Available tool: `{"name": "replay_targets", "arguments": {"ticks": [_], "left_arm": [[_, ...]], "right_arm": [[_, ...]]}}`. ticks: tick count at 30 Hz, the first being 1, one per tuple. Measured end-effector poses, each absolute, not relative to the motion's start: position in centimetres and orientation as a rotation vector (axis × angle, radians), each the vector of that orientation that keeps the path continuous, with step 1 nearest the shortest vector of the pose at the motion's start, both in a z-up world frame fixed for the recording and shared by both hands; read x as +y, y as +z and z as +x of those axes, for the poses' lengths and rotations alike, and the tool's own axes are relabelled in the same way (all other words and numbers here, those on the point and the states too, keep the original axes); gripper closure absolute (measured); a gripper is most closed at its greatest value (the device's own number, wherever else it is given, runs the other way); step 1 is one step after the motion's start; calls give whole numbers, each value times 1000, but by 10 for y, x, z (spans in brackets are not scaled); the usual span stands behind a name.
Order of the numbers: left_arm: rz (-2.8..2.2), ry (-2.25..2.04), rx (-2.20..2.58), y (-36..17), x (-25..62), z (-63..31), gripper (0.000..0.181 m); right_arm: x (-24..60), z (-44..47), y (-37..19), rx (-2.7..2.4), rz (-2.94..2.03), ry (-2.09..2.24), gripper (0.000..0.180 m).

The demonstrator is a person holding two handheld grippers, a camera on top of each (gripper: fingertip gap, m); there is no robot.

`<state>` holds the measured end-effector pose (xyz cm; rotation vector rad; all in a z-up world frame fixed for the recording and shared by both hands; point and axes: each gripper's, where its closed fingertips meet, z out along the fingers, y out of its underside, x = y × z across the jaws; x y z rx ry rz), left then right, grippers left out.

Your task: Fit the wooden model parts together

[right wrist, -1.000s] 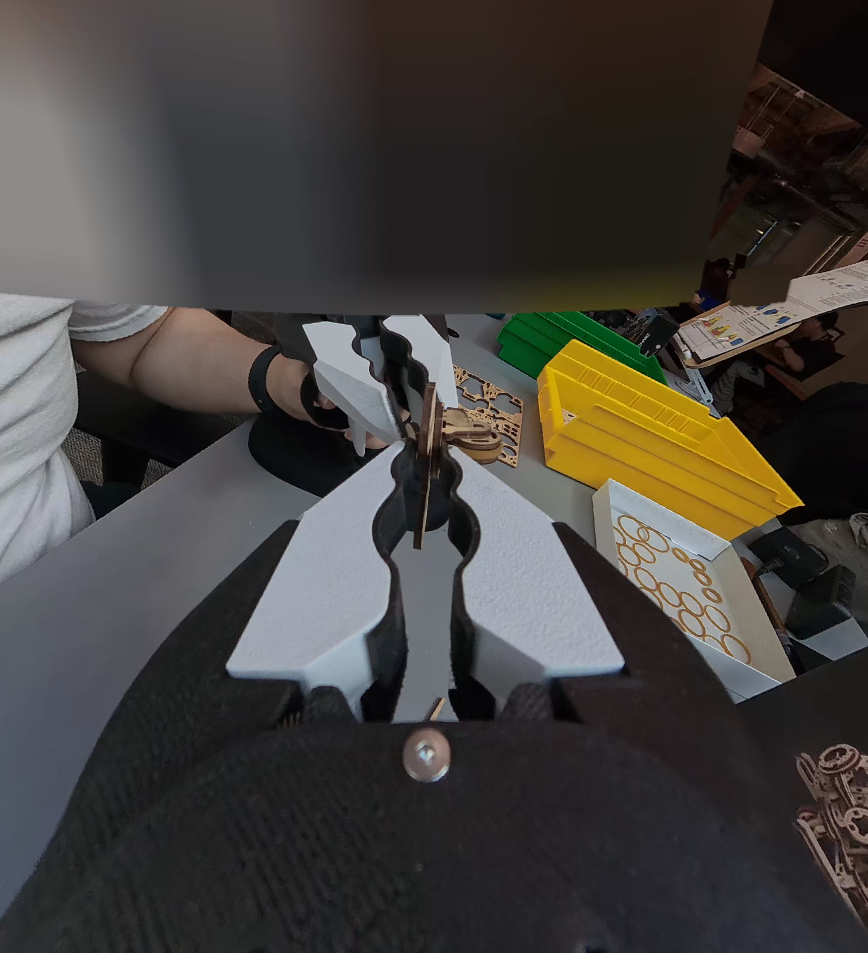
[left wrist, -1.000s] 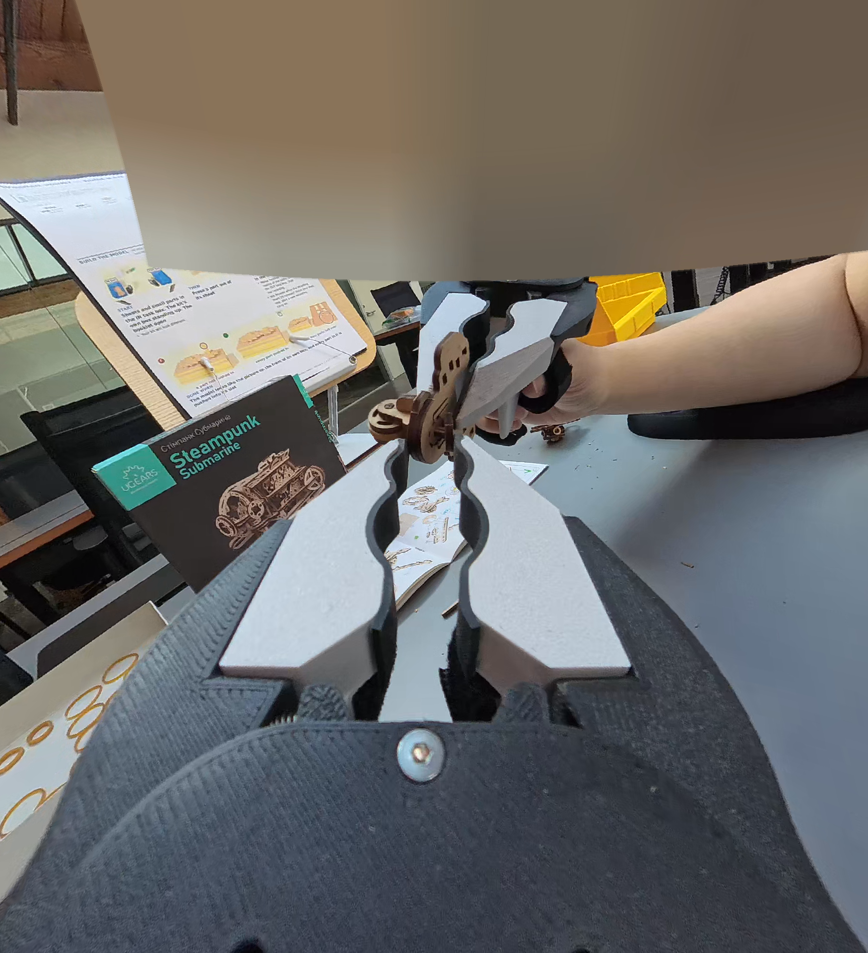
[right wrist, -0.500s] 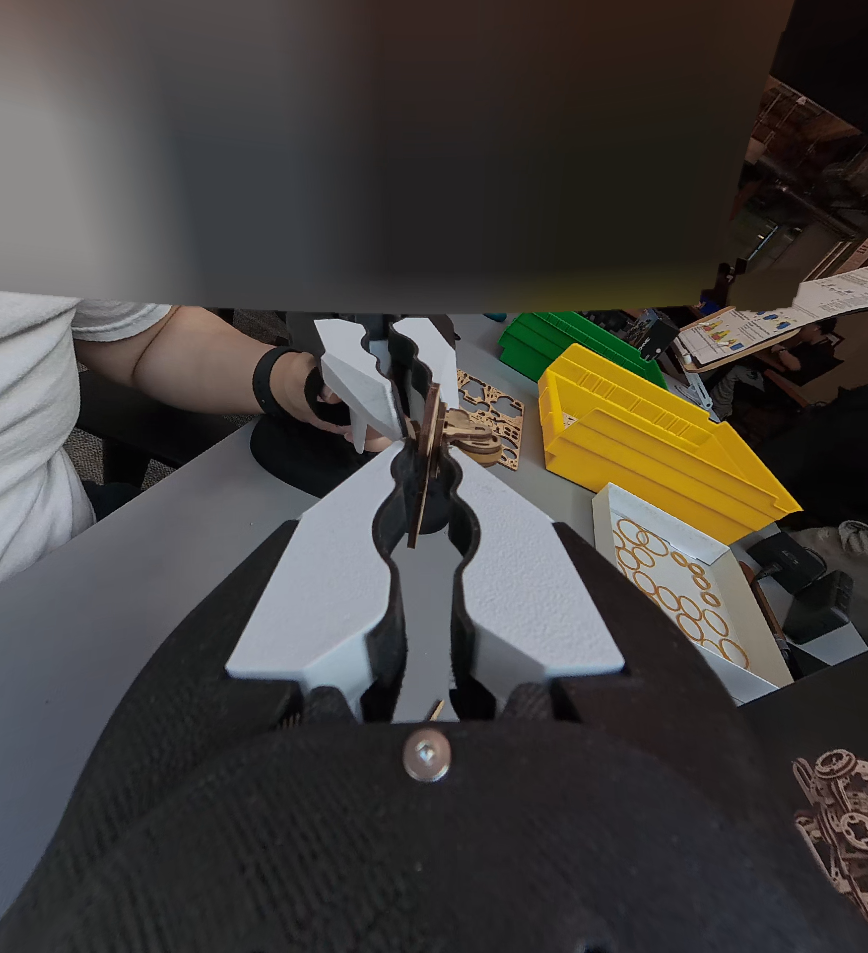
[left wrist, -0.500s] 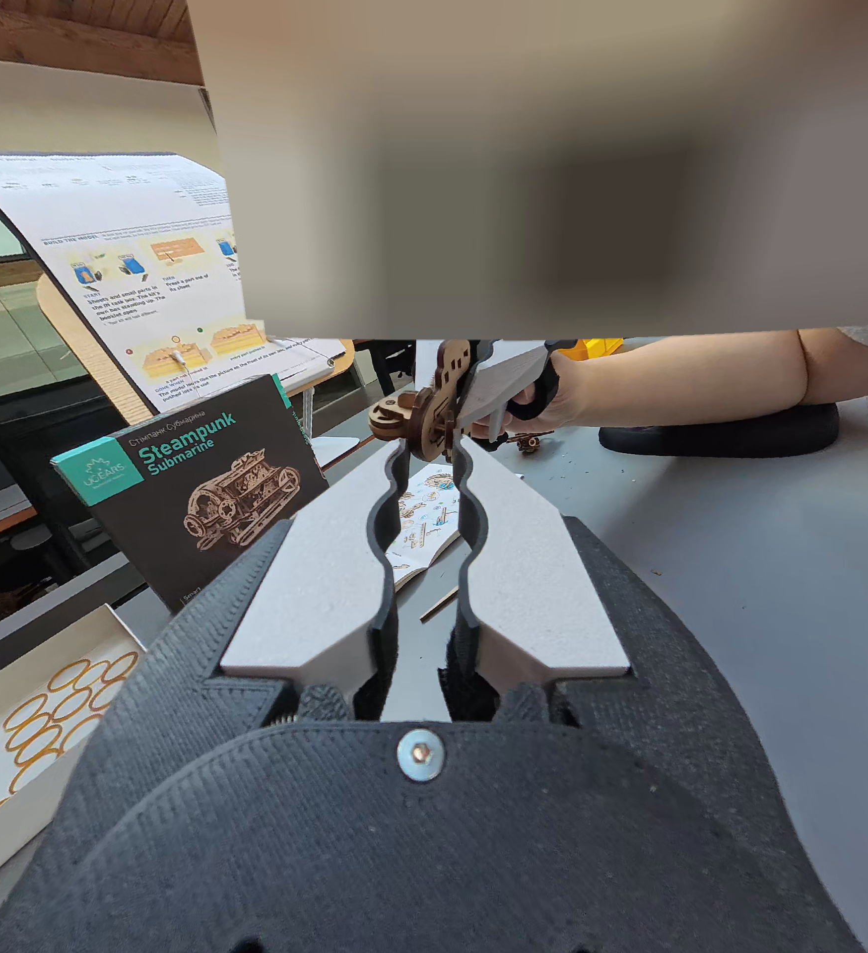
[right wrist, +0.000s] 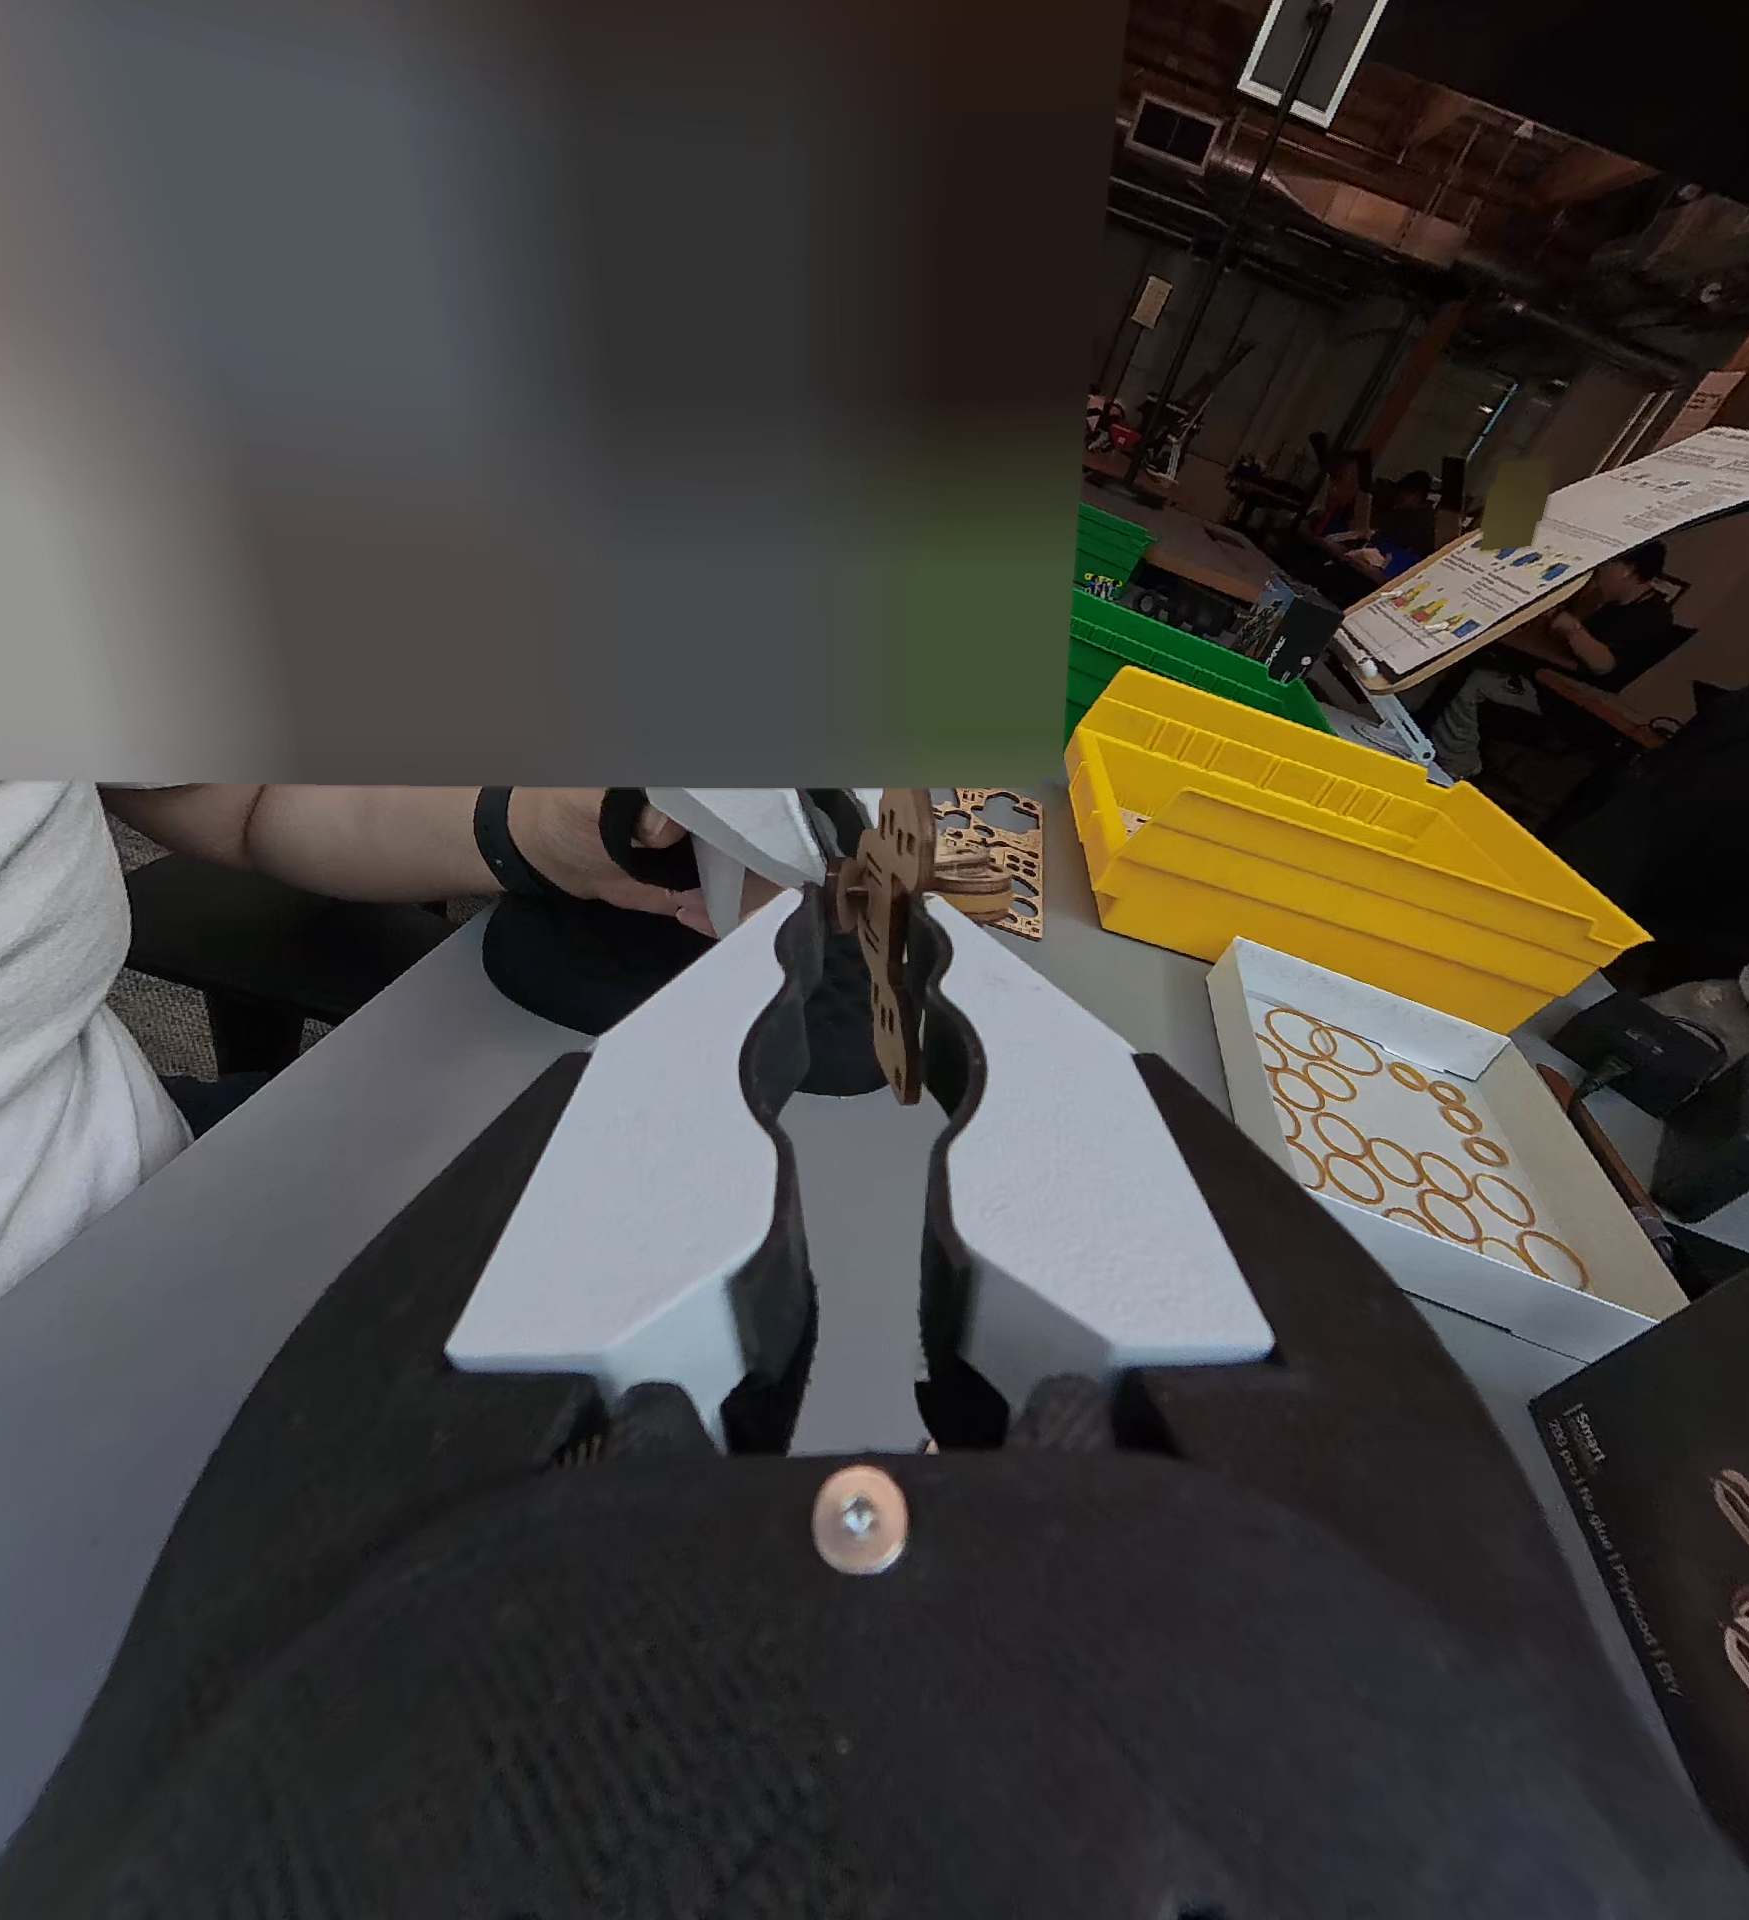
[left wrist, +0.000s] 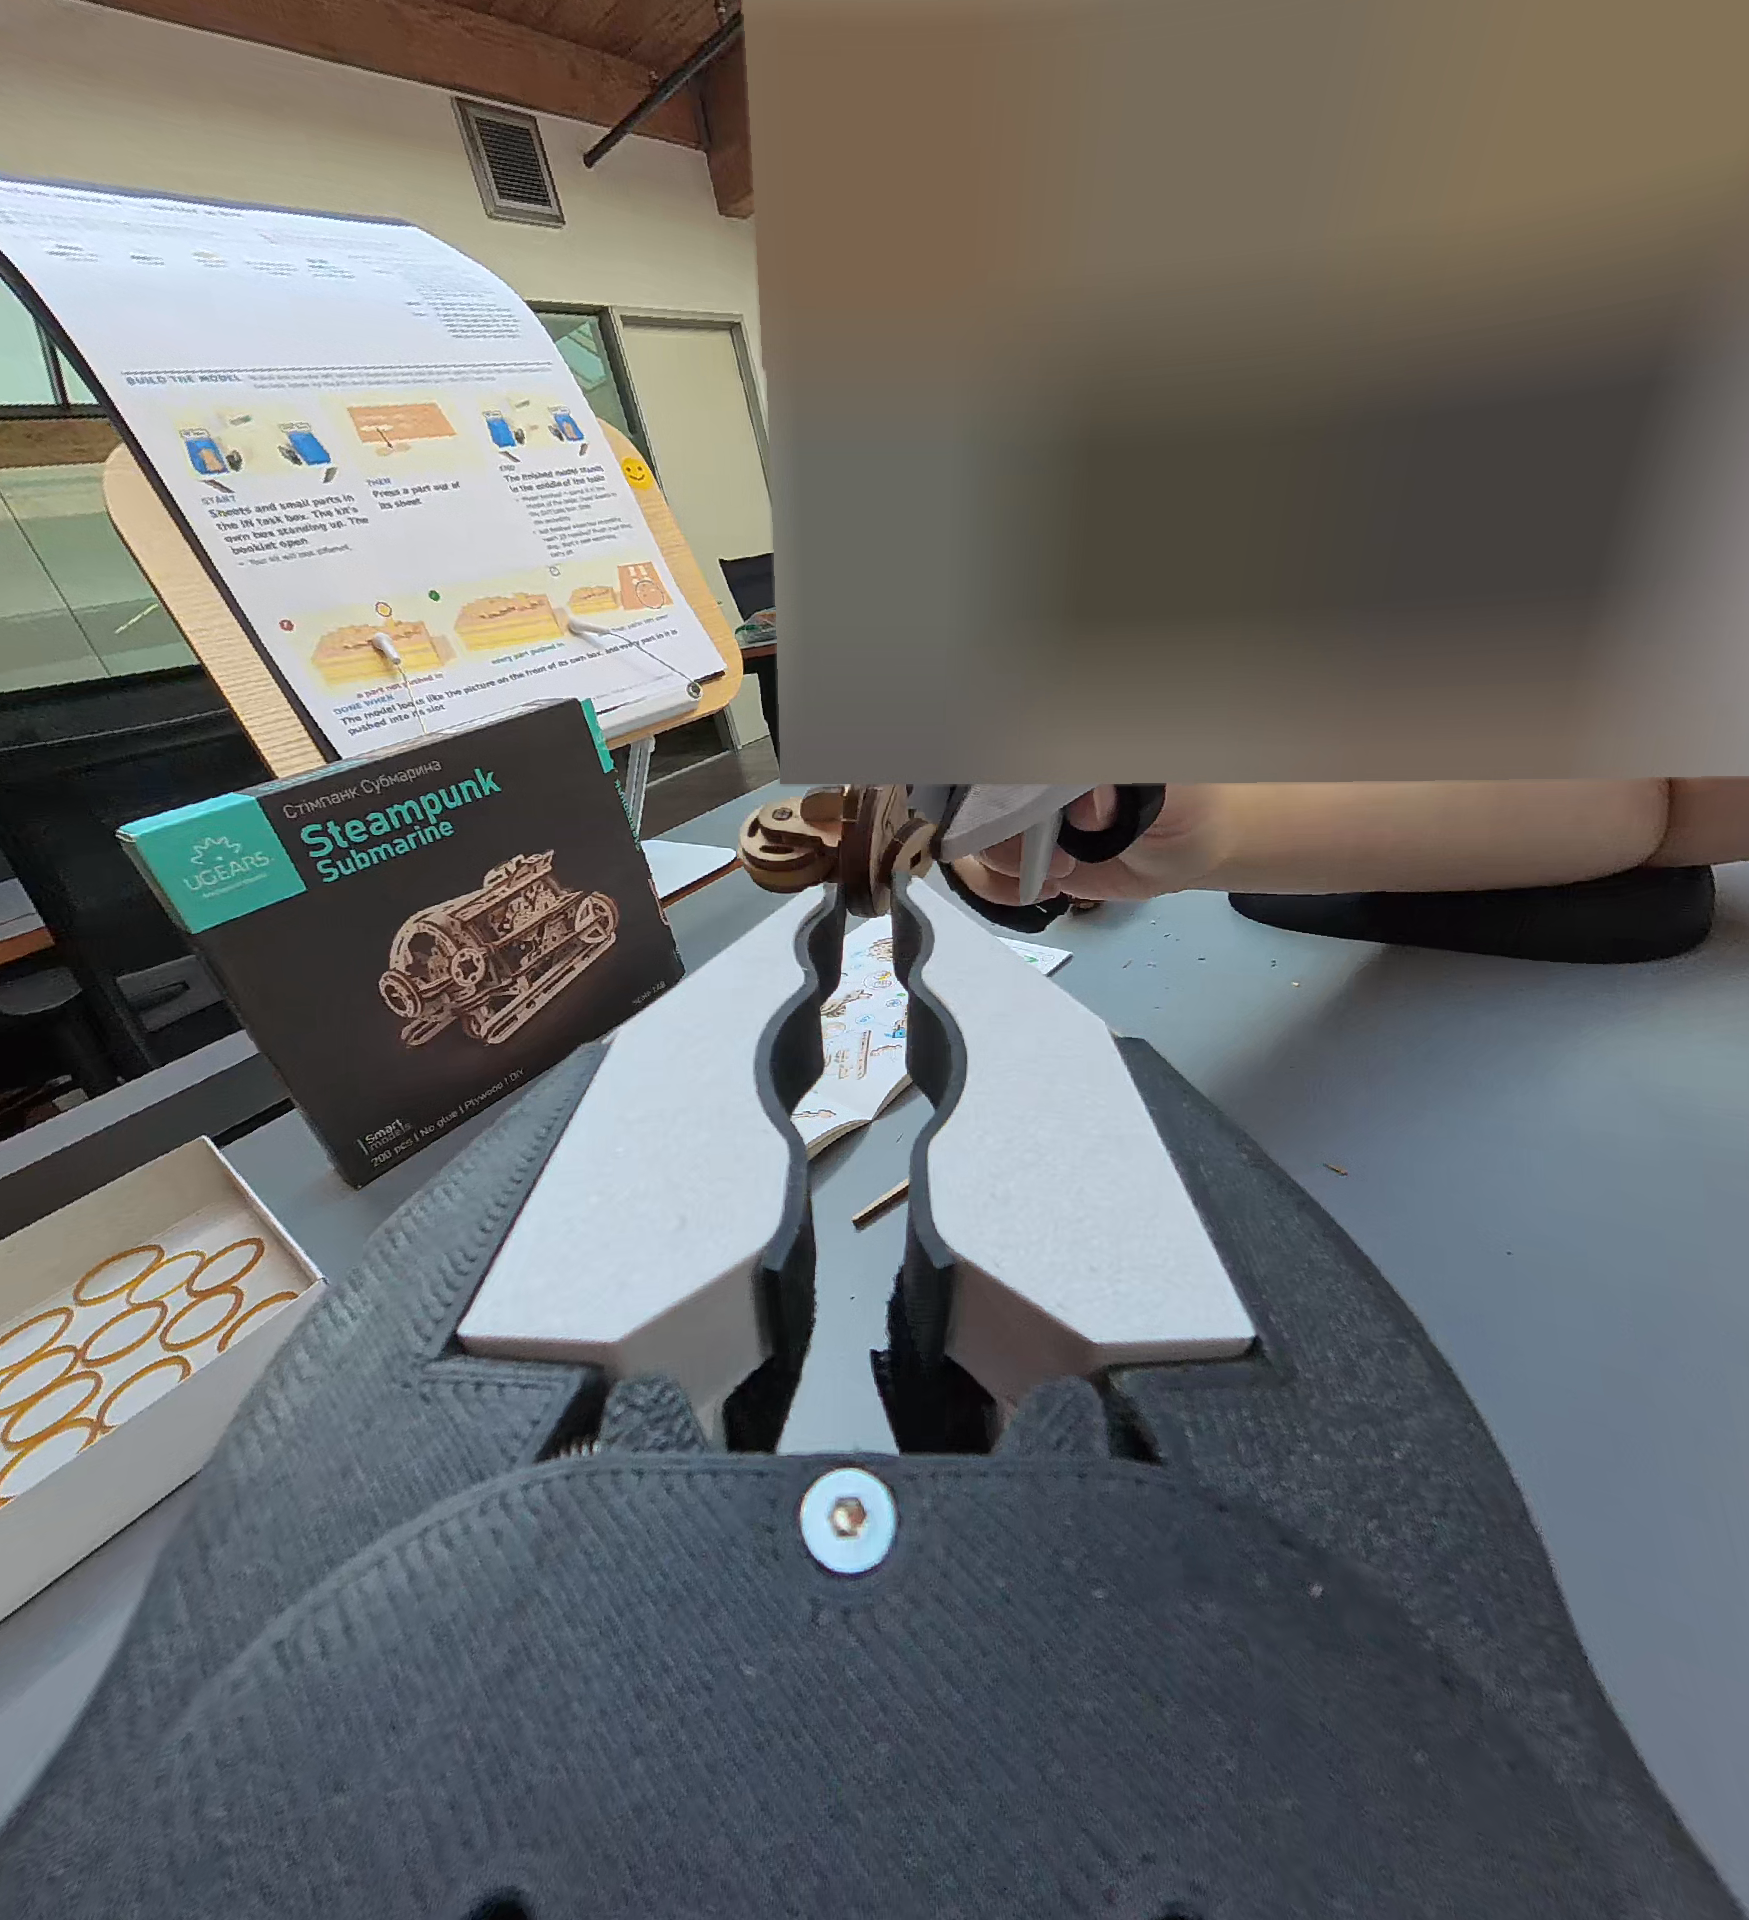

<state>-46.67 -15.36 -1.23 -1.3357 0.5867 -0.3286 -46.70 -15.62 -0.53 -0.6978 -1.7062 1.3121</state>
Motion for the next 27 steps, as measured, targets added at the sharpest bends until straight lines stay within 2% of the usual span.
{"name": "replay_targets", "arguments": {"ticks": [1,7,8,11,12,14,20,27], "left_arm": [[-1338,-331,585,-13,-153,-467,173],[-1355,-324,581,-16,-151,-467,172],[-1358,-337,580,-16,-151,-467,170],[-1386,-345,561,-18,-147,-469,166],[-1391,-341,553,-18,-146,-470,170],[-1392,-352,547,-18,-146,-471,174],[-1402,-340,549,-21,-144,-471,165],[-1424,-360,537,-23,-143,-473,170]], "right_arm": [[-155,-467,-6,-1706,-703,1313,166],[-152,-469,-8,-1700,-762,1388,167],[-151,-469,-7,-1694,-769,1404,173],[-148,-470,-9,-1684,-810,1448,172],[-148,-471,-10,-1680,-819,1457,167],[-147,-472,-11,-1686,-837,1467,167],[-146,-474,-12,-1676,-862,1481,173],[-146,-475,-14,-1677,-877,1481,170]]}}
